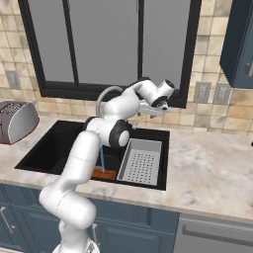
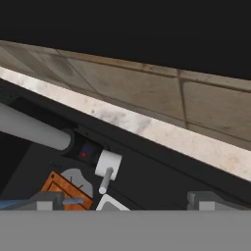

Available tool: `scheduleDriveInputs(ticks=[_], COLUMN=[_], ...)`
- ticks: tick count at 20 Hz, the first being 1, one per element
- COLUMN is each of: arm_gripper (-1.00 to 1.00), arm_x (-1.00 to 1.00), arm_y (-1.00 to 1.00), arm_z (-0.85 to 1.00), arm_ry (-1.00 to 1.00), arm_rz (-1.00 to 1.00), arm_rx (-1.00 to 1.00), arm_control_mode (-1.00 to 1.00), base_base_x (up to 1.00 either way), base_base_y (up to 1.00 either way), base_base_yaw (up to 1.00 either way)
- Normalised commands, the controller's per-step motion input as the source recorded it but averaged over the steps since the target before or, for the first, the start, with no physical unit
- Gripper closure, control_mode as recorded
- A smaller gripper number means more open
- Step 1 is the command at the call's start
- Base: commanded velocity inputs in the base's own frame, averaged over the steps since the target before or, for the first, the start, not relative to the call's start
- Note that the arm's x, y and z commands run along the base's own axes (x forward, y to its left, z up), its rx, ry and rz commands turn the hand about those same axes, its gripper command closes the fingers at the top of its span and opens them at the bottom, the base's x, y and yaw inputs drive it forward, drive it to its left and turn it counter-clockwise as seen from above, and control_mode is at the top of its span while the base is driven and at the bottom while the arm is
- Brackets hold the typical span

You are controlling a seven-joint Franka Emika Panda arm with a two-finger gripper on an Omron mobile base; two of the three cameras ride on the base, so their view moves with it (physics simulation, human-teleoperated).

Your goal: Turn on the sink faucet with hot water and rinse the cutting board for ten seconds, then turn off the faucet. Push the cutting board to reach the water if necessary.

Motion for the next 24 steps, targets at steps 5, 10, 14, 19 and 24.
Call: scheduleDriveInputs(ticks=[5, 10, 14, 19, 24], arm_gripper=[-1.0, -1.0, -1.0, -1.0, -1.0], arm_x=[0.0, 0.0, 0.0, 0.0, 0.0], arm_y=[0.0, 0.0, 0.0, 0.0, 0.0], arm_z=[0.0, 0.0, 0.0, 0.0, 0.0], arm_ry=[0.0, 0.0, 0.0, 0.0, 0.0], arm_rz=[0.0, 0.0, 0.0, 0.0, 0.0], arm_rx=[0.0, 0.0, 0.0, 0.0, 0.0], arm_control_mode=[-1.0, -1.0, -1.0, -1.0, -1.0], base_base_x=[0.0, 0.0, 0.0, 0.0, 0.0], base_base_y=[0.0, 0.0, 0.0, 0.0, 0.0], base_base_yaw=[0.0, 0.0, 0.0, 0.0, 0.0])
